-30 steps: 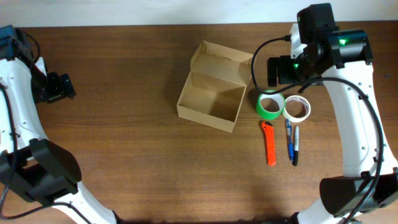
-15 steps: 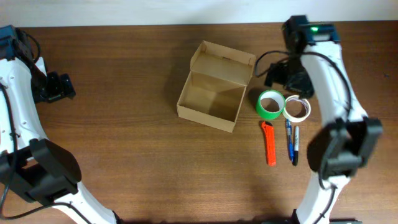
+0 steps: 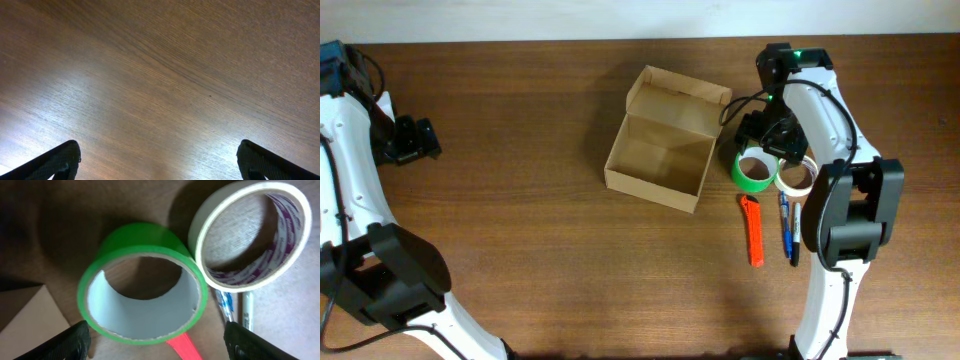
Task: Pack container
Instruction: 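Lower the right gripper onto the green tape roll and grasp it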
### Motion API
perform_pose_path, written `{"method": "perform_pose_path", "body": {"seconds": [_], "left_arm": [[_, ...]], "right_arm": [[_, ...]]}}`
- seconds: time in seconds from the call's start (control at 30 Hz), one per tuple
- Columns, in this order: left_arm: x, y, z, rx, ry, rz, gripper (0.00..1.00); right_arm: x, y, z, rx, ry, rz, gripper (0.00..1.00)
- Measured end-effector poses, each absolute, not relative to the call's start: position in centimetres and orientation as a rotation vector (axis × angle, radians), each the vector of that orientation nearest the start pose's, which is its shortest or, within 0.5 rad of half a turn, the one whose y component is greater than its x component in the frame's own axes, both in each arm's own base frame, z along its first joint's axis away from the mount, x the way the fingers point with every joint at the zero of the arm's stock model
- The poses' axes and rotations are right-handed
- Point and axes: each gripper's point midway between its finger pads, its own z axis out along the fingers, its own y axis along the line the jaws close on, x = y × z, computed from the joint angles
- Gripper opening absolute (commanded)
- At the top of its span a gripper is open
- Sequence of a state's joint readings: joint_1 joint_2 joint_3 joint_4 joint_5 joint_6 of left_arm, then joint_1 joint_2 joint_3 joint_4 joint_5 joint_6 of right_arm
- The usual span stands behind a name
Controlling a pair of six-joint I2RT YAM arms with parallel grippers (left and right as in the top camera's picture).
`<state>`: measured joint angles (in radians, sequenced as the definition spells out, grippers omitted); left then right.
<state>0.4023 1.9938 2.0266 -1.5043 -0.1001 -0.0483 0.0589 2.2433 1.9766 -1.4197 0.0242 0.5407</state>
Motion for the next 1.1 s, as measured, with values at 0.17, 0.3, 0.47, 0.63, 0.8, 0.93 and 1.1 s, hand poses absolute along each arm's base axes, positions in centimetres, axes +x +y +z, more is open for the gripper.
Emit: {"method": "perform_pose_path", "body": {"seconds": [0.17, 0.3, 0.47, 0.63, 0.8, 0.93, 1.1], "left_arm": [[35.7, 17.1, 17.8, -0.690, 2.978, 0.177, 1.00], [35.7, 17.1, 17.8, -0.690, 2.978, 0.177, 1.00], [35.7, 17.1, 17.8, -0.690, 2.977, 0.178, 1.00], [35.8, 17.1, 17.8, -0.690, 2.976, 0.178, 1.00], [35.8, 17.1, 17.8, -0.690, 2.976, 0.177, 1.00], [35.8, 17.1, 17.8, -0.690, 2.976, 0.177, 1.00], [35.8, 17.1, 17.8, -0.690, 2.976, 0.178, 1.00]], "right_arm": [[41.1, 1.1, 6.9, 0.765, 3.159, -0.001, 0.87], [40.8, -0.4, 6.7, 0.752, 3.179, 0.073, 0.87], [39.2, -0.9, 5.0, 0.717, 3.251, 0.100, 0.86], [38.3, -0.1, 3.1, 0.678, 3.288, 0.127, 0.80], [37.6, 0.0, 2.3, 0.655, 3.311, 0.133, 0.60], [37.7, -0.1, 2.3, 0.663, 3.307, 0.130, 0.43], [37.7, -0.1, 2.3, 0.657, 3.305, 0.128, 0.44]]}}
